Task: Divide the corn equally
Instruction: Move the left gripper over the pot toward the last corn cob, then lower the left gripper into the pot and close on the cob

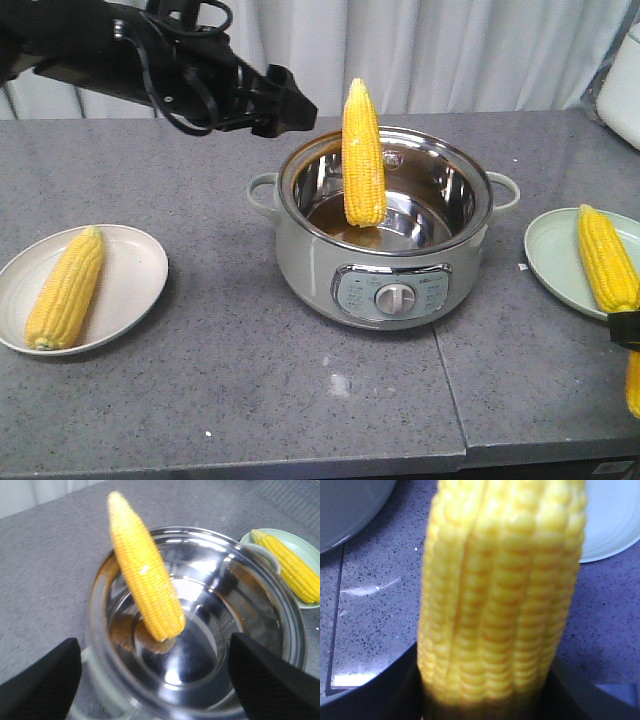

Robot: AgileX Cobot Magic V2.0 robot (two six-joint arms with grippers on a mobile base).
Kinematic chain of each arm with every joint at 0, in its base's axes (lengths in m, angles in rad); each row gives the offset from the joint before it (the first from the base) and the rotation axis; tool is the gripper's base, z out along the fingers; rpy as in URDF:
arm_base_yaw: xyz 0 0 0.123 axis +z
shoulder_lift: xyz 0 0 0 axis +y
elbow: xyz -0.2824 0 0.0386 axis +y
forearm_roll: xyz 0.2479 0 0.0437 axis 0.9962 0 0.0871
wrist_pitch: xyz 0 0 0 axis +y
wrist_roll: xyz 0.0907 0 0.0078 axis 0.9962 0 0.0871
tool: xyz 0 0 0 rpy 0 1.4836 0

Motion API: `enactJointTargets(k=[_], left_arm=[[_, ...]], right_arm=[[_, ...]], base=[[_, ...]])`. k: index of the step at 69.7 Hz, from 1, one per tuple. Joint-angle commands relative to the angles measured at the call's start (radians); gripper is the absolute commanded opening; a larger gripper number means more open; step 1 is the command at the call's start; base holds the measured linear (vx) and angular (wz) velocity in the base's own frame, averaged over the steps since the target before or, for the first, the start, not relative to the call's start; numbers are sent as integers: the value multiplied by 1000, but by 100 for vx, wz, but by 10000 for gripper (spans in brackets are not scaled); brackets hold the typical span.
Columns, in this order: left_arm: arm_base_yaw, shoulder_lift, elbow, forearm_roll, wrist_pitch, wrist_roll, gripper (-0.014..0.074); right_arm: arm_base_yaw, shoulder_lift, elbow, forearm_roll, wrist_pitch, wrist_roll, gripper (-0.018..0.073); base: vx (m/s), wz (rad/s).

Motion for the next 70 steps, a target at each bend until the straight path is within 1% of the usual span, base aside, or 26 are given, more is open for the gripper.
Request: enactJointTargets(k=[1, 12, 15, 23, 27, 33, 40, 48, 70], left_arm=[[-31, 15, -87, -34, -54, 0, 633], [-68, 116, -189, -30, -54, -12, 629], [-72, 138, -211, -19, -54, -30, 627], [-90, 199, -275, 68, -48, -111, 625], [-96, 222, -304, 113, -35, -139, 622], [-108, 259, -347, 156, -4, -167, 619], [-118, 294, -384, 170, 10, -191, 615], [-119, 330, -421, 170, 14, -244, 611], [-121, 383, -448, 168, -8, -265, 603]], right_arm=[[-6, -18, -24, 2, -40, -1, 194], [-6, -18, -24, 2, -40, -1, 194], [-6, -18, -24, 2, -40, -1, 194], [-6, -18, -24, 2, -40, -1, 194], [-6, -18, -24, 2, -40, -1, 194], [-6, -18, -24, 2, -40, -1, 194], [-6, -18, -24, 2, -38, -1, 194], [-6, -18, -24, 2, -38, -1, 194], [-6, -18, -24, 2, -38, -1, 194]], base=[[0, 0], [0, 0], [0, 0], [0, 0], [0, 0], [0, 0], [0, 0], [0, 0], [0, 0]])
